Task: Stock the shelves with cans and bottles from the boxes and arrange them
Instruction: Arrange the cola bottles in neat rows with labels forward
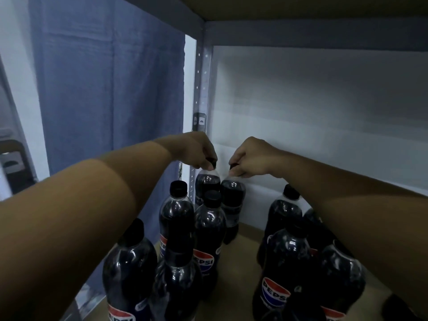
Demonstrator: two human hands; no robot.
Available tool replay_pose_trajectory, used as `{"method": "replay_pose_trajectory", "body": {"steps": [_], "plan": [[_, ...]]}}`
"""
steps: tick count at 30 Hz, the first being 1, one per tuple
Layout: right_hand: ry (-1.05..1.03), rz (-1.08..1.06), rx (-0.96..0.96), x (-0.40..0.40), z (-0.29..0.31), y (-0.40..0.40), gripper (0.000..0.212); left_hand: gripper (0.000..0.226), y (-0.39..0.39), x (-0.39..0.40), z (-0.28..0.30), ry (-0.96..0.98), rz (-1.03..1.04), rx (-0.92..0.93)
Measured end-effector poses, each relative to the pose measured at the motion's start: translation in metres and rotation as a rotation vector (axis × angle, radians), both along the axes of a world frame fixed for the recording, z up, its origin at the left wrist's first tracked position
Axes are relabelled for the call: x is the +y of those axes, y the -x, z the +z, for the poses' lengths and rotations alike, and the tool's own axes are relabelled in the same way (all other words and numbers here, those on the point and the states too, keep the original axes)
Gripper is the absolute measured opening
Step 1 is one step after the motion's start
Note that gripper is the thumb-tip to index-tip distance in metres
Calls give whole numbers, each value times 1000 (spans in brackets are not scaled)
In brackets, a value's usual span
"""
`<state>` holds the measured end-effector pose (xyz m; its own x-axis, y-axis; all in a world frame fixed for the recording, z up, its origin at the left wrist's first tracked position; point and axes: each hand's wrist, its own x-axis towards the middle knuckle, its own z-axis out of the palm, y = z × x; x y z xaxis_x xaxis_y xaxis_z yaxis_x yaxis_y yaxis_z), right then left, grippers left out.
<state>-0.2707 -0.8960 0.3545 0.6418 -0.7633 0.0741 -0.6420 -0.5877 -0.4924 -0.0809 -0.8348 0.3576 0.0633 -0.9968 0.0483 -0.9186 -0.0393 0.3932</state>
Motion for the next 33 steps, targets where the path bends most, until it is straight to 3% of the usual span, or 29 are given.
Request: {"method": "replay_pose_trajectory", "body": {"steps": [3, 6, 10, 15, 20, 24, 31, 33], "plan": [[55, -85, 51, 8, 1, -3, 47, 33, 2, -5, -2, -6, 64, -5], [57, -135, 58, 12, 1, -5, 44, 35, 5, -7, -1, -11, 131, 1], [4, -100, 19, 16, 3, 0, 35, 26, 1, -5, 0, -23, 52, 37], [54, -149, 46, 17, -1, -1, 53, 36, 7, -6, -2, -33, 138, 111], [28, -98, 49, 15, -2, 4, 33, 31, 6, 2, 2, -9, 48, 68], [-3, -116, 59, 13, -4, 3, 37, 39, 11, 0, 1, -38, 93, 106], [-92, -113, 7, 12, -6, 5, 17, 29, 10, -1, 1, -57, 67, 139], [-138, -132, -32, 17, -5, 4, 26, 31, 10, 1, -1, -66, 71, 148]]}}
